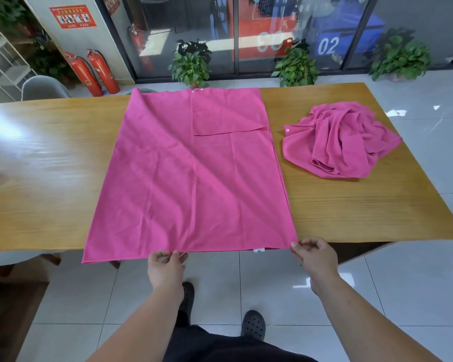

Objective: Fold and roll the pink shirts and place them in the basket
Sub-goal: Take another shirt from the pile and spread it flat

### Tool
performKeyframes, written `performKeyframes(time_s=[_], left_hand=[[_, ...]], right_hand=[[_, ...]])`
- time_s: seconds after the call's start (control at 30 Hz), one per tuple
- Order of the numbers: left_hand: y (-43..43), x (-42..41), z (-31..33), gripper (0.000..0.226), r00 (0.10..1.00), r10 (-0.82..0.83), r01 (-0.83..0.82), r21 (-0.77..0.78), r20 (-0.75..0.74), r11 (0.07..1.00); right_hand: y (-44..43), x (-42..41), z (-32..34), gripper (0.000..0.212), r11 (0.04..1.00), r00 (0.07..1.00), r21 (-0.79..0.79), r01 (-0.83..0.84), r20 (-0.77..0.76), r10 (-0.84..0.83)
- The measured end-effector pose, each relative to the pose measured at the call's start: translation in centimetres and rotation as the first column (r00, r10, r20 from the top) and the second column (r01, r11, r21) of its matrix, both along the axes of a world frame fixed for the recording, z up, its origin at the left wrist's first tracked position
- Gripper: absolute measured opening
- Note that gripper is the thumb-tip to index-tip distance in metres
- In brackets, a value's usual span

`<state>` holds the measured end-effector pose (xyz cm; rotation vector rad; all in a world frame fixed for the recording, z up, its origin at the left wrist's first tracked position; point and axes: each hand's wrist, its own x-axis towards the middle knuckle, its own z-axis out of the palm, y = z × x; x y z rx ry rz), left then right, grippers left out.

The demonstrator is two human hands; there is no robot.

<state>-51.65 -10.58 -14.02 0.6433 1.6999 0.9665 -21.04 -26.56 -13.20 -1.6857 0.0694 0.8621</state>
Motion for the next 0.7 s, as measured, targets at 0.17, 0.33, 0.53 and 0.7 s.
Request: performKeyframes(time_s=[0.17, 0.33, 0.53, 0.7], left_hand=[[0.3, 0.4, -0.2, 0.022, 0.999, 0.025, -0.026, 0.025, 0.023, 0.999], [0.5, 0.8, -0.2, 0.019, 0.998, 0.054, -0.055, 0.068, 0.017, 0.996], [0.3, 1.0, -0.3, 0.018, 0.992, -0.035, 0.025, 0.089, 0.118, 0.996], [0.7, 0.8, -0.6, 0.028, 0.993, -0.069, 0.06, 0.09, 0.1, 0.994]], right_hand=[[0.1, 0.0, 0.1, 0.025, 0.996, 0.992, -0.027, -0.086, 0.095, 0.088], [0.2, -0.1, 0.4, 0.03, 0.992, 0.987, 0.015, -0.126, 0.098, 0.124], [1.4, -0.6, 0.9, 0.049, 0.969, 0.958, -0.058, -0.241, 0.148, 0.247], [1.7, -0.5, 1.1, 0.035, 0.963, 0.942, -0.098, -0.253, 0.202, 0.268]])
